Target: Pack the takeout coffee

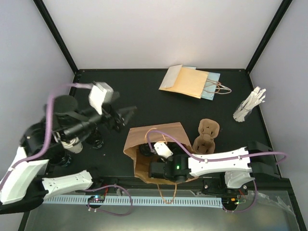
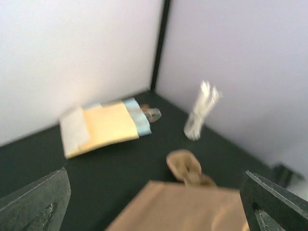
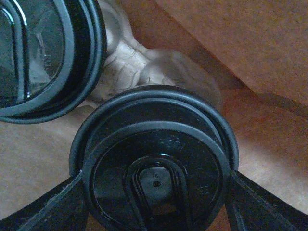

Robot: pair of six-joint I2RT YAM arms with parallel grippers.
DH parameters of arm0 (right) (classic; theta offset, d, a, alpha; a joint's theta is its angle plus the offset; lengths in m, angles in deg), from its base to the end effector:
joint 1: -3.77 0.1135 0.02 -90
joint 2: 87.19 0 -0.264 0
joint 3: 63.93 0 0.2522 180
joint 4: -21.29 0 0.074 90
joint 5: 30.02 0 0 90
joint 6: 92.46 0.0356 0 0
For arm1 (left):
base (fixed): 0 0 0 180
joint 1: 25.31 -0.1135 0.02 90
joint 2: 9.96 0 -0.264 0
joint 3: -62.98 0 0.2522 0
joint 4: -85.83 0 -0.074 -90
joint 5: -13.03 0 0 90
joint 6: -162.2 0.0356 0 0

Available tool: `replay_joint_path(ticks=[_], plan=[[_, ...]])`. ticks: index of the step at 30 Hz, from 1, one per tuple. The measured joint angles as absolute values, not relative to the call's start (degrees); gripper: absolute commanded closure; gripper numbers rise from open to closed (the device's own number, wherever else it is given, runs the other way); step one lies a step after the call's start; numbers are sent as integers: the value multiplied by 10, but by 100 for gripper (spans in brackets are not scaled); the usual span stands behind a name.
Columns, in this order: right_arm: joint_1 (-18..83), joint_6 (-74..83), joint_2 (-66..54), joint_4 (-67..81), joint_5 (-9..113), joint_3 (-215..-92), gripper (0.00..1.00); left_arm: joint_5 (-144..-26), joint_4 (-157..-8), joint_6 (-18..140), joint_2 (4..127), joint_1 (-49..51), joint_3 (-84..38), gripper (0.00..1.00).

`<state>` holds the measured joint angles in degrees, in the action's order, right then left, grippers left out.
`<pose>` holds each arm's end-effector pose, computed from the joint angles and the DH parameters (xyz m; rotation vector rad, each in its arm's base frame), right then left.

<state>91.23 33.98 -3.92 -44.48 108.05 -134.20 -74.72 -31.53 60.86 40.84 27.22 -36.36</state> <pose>0.0377 0.2524 0.2230 -0.8994 2.1188 -0.2827 0.0780 -0.0995 0.4804 0.6351 1.7720 -0.7451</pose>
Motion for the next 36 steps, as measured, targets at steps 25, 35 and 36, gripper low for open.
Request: replay_joint_path(ticks=[25, 35, 36], plan=[[927, 486, -208, -416, 1084, -1207, 60, -999, -417, 610, 789, 10, -276, 7], [887, 436, -208, -344, 1081, -1201, 60, -1098, -471, 607, 924, 9, -287, 14], [881, 429, -208, -337, 1079, -1200, 60, -1107, -475, 605, 933, 9, -287, 15]])
